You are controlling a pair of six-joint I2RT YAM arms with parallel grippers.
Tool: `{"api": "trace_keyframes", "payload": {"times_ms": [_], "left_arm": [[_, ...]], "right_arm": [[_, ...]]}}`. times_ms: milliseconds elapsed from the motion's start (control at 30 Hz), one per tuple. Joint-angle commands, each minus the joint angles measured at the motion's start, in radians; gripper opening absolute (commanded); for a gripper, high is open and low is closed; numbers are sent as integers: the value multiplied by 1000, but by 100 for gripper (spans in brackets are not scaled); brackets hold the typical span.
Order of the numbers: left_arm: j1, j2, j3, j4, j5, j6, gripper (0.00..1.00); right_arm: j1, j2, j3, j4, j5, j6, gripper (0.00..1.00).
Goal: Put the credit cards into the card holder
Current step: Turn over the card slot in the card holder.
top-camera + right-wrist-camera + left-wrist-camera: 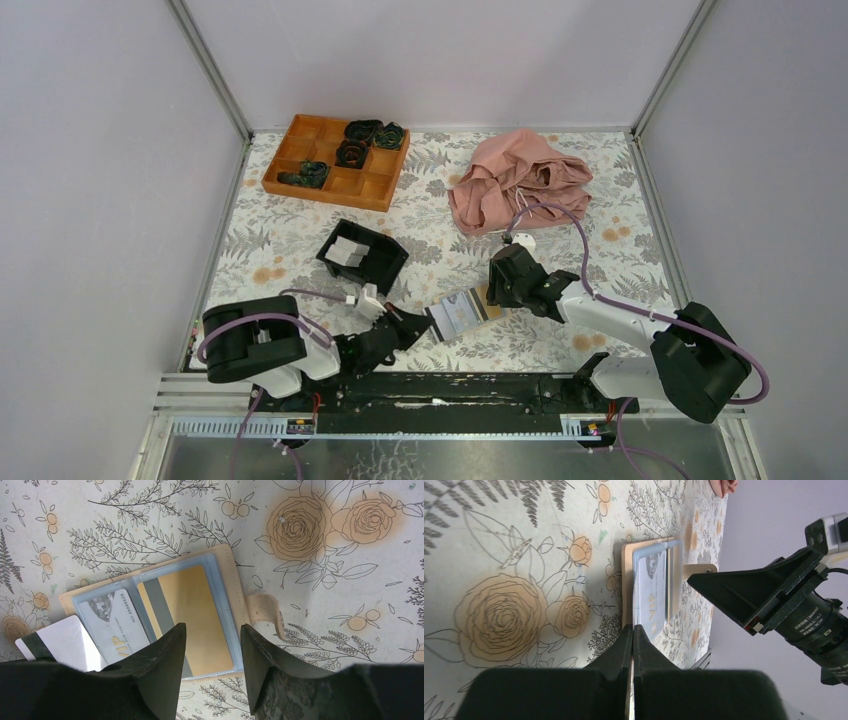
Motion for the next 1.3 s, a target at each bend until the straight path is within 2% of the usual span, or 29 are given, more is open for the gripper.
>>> {"api": "trace_keyframes", "payload": {"times_ms": [0, 367, 667, 833, 1267], "left_arm": [[-18, 10, -21, 48, -100, -54, 0], [-24, 64, -1, 77, -109, -73, 0], [-25, 216, -15, 356, -91, -55, 0], [-24, 268, -15, 453, -78, -31, 0], [-14, 233, 48, 384, -26, 53, 0]], "right_arm": [[-4, -21, 0, 19, 18, 3, 52], [-7, -24, -1, 20, 16, -2, 52], [-15, -33, -9, 15, 17, -3, 52], [-19, -42, -12, 10, 17, -7, 52], [-30, -62, -14, 7, 15, -13, 52]]}}
